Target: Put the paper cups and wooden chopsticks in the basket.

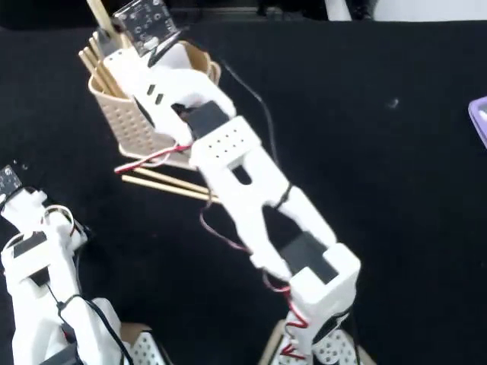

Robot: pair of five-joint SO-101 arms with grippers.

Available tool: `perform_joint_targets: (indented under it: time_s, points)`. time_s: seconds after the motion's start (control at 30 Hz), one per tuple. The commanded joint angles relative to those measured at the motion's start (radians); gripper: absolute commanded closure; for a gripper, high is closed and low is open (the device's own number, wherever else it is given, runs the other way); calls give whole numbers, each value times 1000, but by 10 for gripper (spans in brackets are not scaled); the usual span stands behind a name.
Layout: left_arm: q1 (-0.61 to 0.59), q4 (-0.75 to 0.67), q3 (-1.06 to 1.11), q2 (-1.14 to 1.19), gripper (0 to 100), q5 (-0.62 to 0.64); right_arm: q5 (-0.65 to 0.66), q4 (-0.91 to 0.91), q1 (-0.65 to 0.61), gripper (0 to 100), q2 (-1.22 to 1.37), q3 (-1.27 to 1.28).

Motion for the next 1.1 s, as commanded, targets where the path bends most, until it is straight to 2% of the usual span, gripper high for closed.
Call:
perform_joint_targets:
  time_s: [0.0,0.07,0.23,0.43,0.57,0.7,0.8,0.87,1.07]
  points:
    - [13,-6,-4,-23,866,0,-5,130,18,802,-99,-122]
    - [13,-6,-4,-23,866,0,-5,201,8,768,-140,-142]
    - [12,-6,-2,-23,866,0,2,399,8,821,-289,-162]
    - [13,-6,-4,-23,866,0,3,862,12,890,-544,-134]
    - [13,-6,-4,-23,866,0,6,1056,20,871,-656,-38]
    - [13,-6,-4,-23,866,0,107,1172,35,814,-728,177]
    - [13,-8,-4,-23,866,0,176,1137,40,758,-762,417]
    - [13,-9,-4,-23,866,0,252,1037,40,730,-765,599]
    - [13,-6,-4,-23,866,0,396,473,43,723,-664,1096]
